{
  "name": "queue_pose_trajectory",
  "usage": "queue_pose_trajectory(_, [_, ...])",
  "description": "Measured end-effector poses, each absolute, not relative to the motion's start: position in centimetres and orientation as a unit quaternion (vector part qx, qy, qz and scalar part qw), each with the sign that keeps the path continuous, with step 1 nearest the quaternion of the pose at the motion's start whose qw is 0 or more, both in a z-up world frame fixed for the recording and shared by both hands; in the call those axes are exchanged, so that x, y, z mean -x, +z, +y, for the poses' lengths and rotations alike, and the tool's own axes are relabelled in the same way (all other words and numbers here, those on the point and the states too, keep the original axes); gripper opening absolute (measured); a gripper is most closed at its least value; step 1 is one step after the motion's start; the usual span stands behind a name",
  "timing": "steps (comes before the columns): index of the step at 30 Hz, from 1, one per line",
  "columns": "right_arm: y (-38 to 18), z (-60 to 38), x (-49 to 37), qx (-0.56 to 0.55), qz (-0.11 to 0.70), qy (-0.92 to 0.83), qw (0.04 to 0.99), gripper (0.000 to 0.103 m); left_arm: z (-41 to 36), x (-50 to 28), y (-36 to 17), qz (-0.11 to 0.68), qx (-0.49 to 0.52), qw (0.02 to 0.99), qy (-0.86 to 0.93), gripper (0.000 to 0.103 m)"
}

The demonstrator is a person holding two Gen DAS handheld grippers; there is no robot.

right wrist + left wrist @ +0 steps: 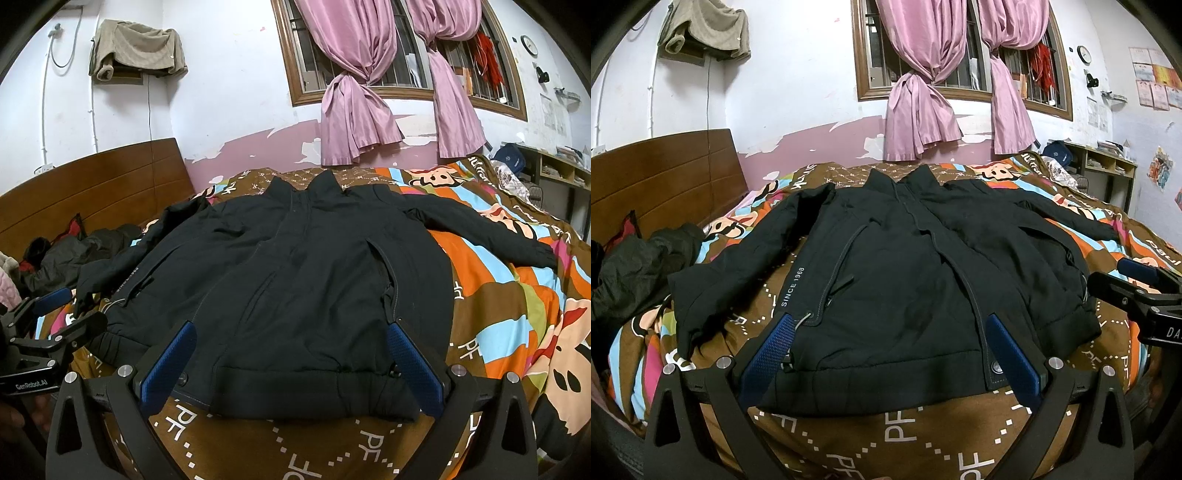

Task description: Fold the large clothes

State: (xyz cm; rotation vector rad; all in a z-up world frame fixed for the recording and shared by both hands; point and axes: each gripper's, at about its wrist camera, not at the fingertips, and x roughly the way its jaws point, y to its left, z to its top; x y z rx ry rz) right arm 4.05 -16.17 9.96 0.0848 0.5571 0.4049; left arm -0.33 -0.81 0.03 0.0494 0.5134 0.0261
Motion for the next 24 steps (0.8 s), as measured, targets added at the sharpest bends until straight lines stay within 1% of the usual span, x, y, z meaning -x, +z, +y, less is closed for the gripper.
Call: queue_pose_trajectory(24, [9.96,-16.05,-4.08,-0.044,0.275,0.198,0.94,0.103,-1.07,0.35,-0.02,0.253,-0.028,0.967,0.014,0.101])
